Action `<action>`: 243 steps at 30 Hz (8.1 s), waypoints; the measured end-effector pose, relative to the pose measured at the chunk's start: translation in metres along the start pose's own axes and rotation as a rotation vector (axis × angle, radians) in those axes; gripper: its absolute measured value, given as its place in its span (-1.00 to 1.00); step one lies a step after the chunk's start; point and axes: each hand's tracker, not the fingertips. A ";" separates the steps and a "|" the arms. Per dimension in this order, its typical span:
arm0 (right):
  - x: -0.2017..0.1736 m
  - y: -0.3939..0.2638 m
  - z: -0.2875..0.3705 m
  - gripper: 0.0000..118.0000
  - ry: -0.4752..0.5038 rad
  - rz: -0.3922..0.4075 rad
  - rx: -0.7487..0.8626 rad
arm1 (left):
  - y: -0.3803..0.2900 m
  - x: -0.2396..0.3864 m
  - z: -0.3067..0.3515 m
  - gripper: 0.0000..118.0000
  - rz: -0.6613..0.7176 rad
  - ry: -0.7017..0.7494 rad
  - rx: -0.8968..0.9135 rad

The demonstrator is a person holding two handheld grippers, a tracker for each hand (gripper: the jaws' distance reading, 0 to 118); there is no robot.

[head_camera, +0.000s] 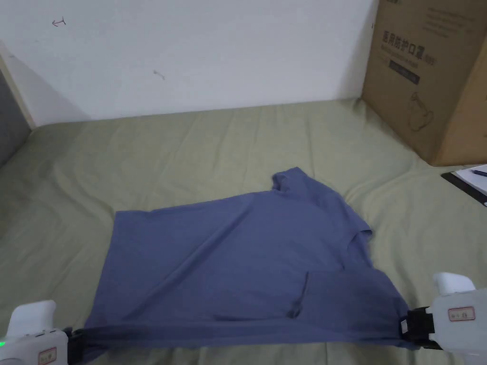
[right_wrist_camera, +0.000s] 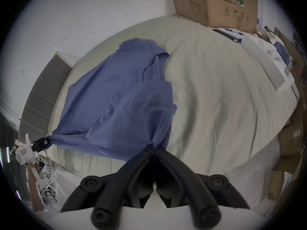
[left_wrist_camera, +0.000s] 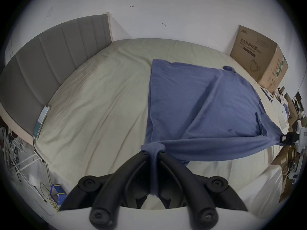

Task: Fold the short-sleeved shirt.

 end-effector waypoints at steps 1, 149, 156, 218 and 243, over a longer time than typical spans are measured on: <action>0.001 -0.011 0.001 -1.00 0.001 0.007 -0.001 | -0.010 -0.001 0.000 -0.97 -0.004 0.004 -0.006; -0.006 0.001 -0.014 -0.74 -0.037 -0.001 0.074 | -0.005 -0.015 0.006 -0.93 -0.010 -0.038 -0.104; 0.012 -0.037 -0.033 -0.41 -0.015 -0.047 -0.013 | -0.052 -0.025 -0.016 -0.91 -0.016 -0.073 -0.214; -0.053 0.258 -0.106 -0.96 -0.078 0.237 0.117 | 0.205 0.049 -0.139 -0.91 -0.030 -0.101 -0.076; 0.010 -0.018 -0.034 0.80 0.032 0.144 0.110 | -0.019 -0.026 -0.028 0.43 0.108 -0.162 -0.077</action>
